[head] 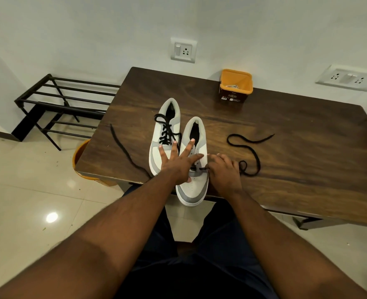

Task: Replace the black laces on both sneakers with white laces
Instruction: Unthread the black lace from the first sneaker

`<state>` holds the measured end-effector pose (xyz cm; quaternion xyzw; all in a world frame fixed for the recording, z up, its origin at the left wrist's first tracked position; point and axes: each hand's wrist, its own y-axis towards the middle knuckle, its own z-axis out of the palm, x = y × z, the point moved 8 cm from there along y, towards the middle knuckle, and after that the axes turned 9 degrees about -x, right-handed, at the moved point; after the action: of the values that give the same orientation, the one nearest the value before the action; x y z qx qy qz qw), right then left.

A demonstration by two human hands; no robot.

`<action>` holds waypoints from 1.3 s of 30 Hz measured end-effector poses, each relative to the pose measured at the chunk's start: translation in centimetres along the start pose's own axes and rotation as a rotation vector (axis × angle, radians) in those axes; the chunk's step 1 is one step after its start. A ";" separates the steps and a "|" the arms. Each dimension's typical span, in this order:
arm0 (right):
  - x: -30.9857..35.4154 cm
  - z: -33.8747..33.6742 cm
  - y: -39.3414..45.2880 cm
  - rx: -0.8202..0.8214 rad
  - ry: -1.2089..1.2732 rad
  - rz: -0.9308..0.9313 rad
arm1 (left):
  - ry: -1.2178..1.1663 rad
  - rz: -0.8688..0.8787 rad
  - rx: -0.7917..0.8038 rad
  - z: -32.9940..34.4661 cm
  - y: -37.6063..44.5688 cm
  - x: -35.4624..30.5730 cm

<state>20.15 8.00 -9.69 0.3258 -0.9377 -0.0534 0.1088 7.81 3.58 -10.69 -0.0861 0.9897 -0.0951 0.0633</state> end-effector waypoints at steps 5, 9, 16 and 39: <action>-6.0 -3.0 1.8 -0.143 -0.012 0.204 | -0.007 0.005 0.005 -0.2 -0.1 0.0; -13.3 -4.4 1.2 -0.372 0.313 0.734 | -0.011 -0.005 0.015 0.2 0.2 0.0; -4.0 -1.1 0.6 -0.079 0.128 0.221 | -0.016 -0.002 0.009 0.1 0.1 -0.2; -9.2 -5.4 1.7 -0.040 -0.222 0.205 | -0.018 -0.009 -0.007 0.4 0.0 -0.1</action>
<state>27.43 14.88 -5.66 0.2182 -0.9710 -0.0965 0.0158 7.95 3.49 -11.11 -0.0916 0.9890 -0.0910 0.0714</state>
